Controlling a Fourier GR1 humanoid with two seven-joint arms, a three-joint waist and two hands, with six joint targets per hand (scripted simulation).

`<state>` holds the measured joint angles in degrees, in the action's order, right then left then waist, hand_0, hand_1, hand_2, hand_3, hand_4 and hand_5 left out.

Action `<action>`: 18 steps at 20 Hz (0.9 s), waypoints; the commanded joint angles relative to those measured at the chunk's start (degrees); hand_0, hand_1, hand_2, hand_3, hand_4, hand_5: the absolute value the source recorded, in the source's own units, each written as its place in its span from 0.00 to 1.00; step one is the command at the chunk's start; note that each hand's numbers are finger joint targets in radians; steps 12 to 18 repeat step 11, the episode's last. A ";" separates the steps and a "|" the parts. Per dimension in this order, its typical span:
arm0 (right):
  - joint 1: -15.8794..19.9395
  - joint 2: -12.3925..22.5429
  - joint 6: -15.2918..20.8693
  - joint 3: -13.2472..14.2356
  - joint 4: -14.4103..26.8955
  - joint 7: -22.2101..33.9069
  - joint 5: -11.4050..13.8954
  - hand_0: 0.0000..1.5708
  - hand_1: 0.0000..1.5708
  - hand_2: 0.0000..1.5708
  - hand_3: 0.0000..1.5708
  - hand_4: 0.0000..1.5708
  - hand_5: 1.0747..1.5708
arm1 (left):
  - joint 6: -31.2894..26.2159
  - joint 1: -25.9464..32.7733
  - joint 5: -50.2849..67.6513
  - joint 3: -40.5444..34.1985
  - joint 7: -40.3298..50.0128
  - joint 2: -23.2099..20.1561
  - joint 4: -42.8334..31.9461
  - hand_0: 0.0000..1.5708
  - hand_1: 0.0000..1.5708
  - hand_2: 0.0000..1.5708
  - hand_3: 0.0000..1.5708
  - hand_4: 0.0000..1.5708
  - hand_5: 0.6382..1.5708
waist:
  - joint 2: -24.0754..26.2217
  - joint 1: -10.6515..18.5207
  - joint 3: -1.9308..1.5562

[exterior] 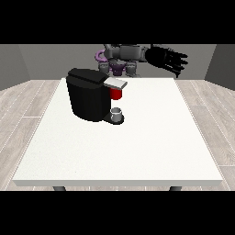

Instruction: Insert the coffee pod into the coffee machine and close the lid

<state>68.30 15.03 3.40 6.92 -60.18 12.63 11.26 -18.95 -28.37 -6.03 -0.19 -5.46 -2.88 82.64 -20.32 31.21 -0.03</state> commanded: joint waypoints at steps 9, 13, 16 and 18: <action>-12.06 -14.48 -0.59 -7.85 -1.88 -13.68 -1.16 0.00 0.00 0.00 0.00 0.12 1.00 | 0.81 8.98 2.51 -4.37 1.53 -1.41 -1.63 0.00 0.00 0.00 0.00 0.17 1.00 | 10.63 -10.54 0.02; -14.17 -14.78 -2.17 -9.36 -2.46 -13.40 -2.75 0.00 0.00 0.00 0.00 0.17 1.00 | 1.52 12.72 2.00 -5.85 -3.27 -2.22 -3.57 0.00 0.00 0.00 0.00 0.17 1.00 | 11.95 -12.79 0.04; -14.17 -14.78 -2.17 -9.36 -2.46 -13.40 -2.75 0.00 0.00 0.00 0.00 0.17 1.00 | 1.52 12.72 2.00 -5.85 -3.27 -2.22 -3.57 0.00 0.00 0.00 0.00 0.17 1.00 | 11.95 -12.79 0.04; -14.17 -14.78 -2.17 -9.36 -2.46 -13.40 -2.75 0.00 0.00 0.00 0.00 0.17 1.00 | 1.52 12.72 2.00 -5.85 -3.27 -2.22 -3.57 0.00 0.00 0.00 0.00 0.17 1.00 | 11.95 -12.79 0.04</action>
